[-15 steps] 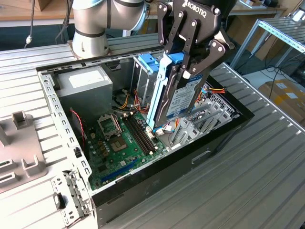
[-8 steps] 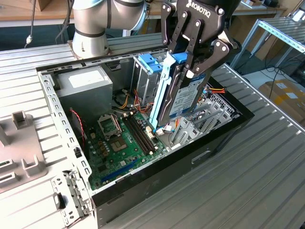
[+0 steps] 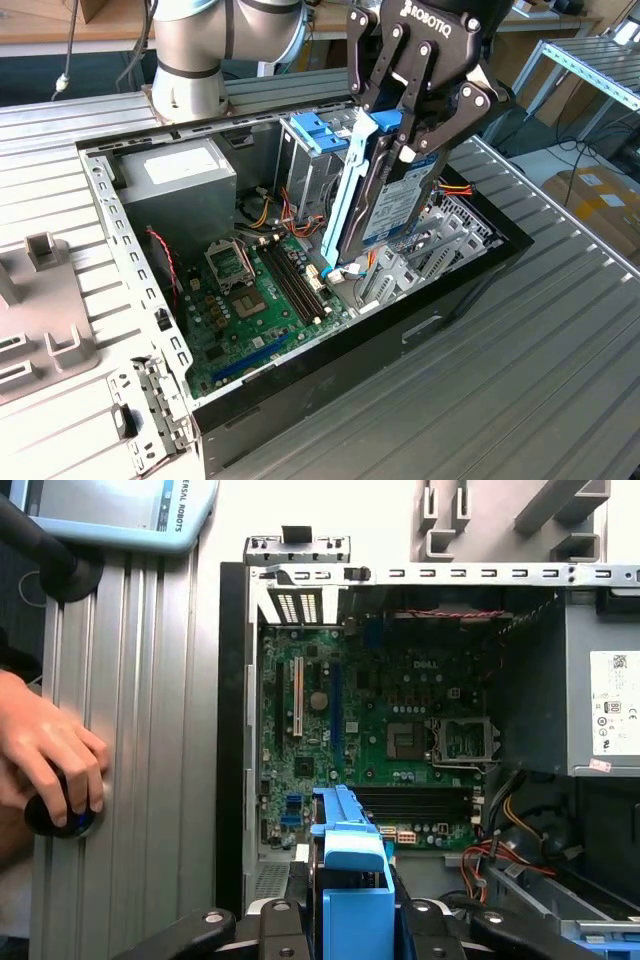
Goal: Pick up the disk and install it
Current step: 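Pick up the disk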
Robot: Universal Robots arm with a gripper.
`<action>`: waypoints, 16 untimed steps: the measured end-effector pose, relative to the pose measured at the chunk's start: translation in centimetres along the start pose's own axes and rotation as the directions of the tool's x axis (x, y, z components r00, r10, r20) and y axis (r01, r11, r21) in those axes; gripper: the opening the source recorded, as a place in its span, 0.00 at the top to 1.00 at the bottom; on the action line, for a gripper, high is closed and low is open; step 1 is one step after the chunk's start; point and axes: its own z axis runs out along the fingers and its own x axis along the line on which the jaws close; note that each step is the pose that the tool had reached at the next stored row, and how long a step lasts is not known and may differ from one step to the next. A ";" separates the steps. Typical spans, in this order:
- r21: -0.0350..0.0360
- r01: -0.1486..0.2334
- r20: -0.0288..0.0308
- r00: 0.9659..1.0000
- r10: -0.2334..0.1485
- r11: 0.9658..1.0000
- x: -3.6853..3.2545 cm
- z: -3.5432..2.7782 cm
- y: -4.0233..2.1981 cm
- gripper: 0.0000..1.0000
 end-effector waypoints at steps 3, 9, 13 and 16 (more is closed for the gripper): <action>0.000 0.000 -0.001 1.000 0.000 1.000 0.11 0.01 -0.28 0.63; 0.000 0.000 0.000 1.000 0.000 1.000 0.58 0.04 -0.91 0.63; 0.001 0.001 0.032 0.999 -0.001 1.000 1.04 0.05 -1.28 0.63; 0.002 0.004 0.091 0.996 -0.004 1.000 1.64 0.07 -1.67 0.63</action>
